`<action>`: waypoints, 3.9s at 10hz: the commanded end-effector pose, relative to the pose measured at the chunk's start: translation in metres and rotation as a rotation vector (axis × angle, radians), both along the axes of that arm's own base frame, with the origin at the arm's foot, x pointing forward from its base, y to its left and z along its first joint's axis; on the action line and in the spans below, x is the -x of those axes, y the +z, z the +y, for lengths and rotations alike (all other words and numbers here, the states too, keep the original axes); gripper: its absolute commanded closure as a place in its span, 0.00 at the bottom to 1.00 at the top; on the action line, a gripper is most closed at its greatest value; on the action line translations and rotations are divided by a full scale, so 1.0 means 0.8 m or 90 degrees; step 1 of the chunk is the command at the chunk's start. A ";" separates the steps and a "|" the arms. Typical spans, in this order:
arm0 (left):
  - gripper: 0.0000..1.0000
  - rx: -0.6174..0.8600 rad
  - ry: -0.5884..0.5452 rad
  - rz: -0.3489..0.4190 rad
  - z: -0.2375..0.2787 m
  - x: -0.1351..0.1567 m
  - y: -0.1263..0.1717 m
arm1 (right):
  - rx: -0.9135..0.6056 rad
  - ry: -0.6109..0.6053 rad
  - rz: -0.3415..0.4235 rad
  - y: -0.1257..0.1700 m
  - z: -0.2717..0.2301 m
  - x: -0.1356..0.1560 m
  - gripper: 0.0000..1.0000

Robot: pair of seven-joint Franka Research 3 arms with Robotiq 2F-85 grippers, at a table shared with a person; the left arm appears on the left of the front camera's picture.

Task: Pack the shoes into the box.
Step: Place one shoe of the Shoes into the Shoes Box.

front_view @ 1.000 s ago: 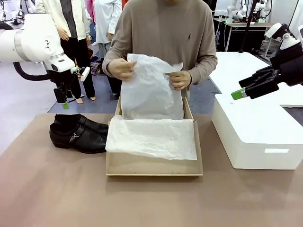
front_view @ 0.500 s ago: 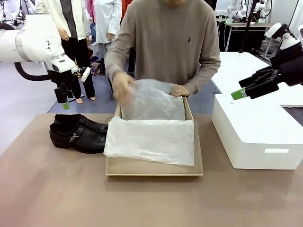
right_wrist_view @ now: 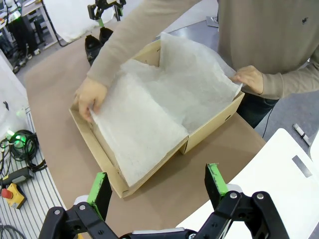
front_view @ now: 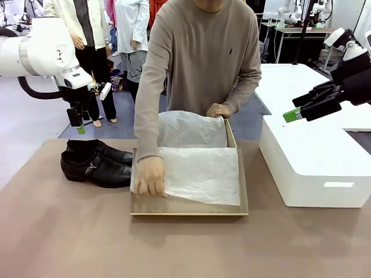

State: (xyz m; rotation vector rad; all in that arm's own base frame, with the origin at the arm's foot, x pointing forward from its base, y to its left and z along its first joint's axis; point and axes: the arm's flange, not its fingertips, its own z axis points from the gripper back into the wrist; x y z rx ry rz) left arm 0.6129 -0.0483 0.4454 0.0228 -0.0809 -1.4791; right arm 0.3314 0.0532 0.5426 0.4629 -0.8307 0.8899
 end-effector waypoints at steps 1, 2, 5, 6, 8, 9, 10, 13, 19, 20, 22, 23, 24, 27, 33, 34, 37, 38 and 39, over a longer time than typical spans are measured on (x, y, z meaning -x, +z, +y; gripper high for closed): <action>0.00 -0.016 -0.039 0.027 0.002 -0.017 -0.005 | -0.005 0.010 -0.007 -0.001 0.000 -0.003 0.00; 0.00 -0.013 -0.047 0.044 0.002 -0.023 -0.010 | -0.005 0.010 -0.007 -0.001 0.000 -0.003 0.00; 0.00 -0.027 -0.062 0.071 0.002 -0.044 -0.024 | -0.005 0.010 -0.007 -0.001 0.000 -0.003 0.00; 0.00 -0.030 -0.059 0.079 0.003 -0.050 -0.029 | -0.005 0.010 -0.007 -0.001 0.000 -0.003 0.00; 0.00 -0.032 -0.042 0.080 0.006 -0.056 -0.038 | -0.005 0.010 -0.007 -0.001 0.000 -0.003 0.00; 0.00 -0.027 -0.036 0.084 0.007 -0.058 -0.043 | -0.005 0.010 -0.007 -0.001 0.000 -0.003 0.00; 0.00 -0.020 -0.027 0.088 0.007 -0.060 -0.046 | -0.005 0.010 -0.007 -0.001 0.000 -0.003 0.00; 0.00 -0.009 -0.003 0.100 0.006 -0.065 -0.057 | -0.005 0.010 -0.007 -0.001 0.000 -0.003 0.00; 0.00 0.003 0.006 0.145 0.007 -0.068 -0.077 | -0.005 0.010 -0.007 -0.001 0.000 -0.003 0.00; 0.00 0.005 0.008 0.150 0.008 -0.070 -0.081 | -0.005 0.010 -0.007 -0.001 0.000 -0.003 0.00; 0.00 0.003 0.011 0.156 0.008 -0.074 -0.089 | -0.005 0.010 -0.007 -0.001 0.000 -0.003 0.00; 0.00 0.003 0.013 0.159 0.009 -0.075 -0.093 | -0.005 0.010 -0.007 -0.001 0.000 -0.003 0.00; 0.00 0.004 0.014 0.161 0.009 -0.077 -0.097 | -0.005 0.010 -0.007 -0.001 0.000 -0.003 0.00; 0.00 0.009 0.014 0.171 0.010 -0.078 -0.111 | -0.005 0.010 -0.007 -0.001 0.000 -0.003 0.00; 0.00 0.003 0.016 0.180 0.009 -0.078 -0.133 | -0.005 0.010 -0.007 -0.001 0.000 -0.003 0.00; 0.00 0.004 0.009 0.181 0.008 -0.079 -0.134 | -0.005 0.010 -0.007 -0.001 0.000 -0.003 0.00; 0.38 0.006 -0.001 0.191 0.008 -0.078 -0.135 | -0.005 0.010 -0.007 -0.001 0.000 -0.003 0.00; 0.57 0.007 -0.002 0.193 0.008 -0.078 -0.134 | -0.005 0.010 -0.007 -0.001 0.000 -0.003 0.00; 0.77 0.007 -0.002 0.193 0.008 -0.077 -0.134 | -0.005 0.010 -0.007 -0.001 0.000 -0.003 0.00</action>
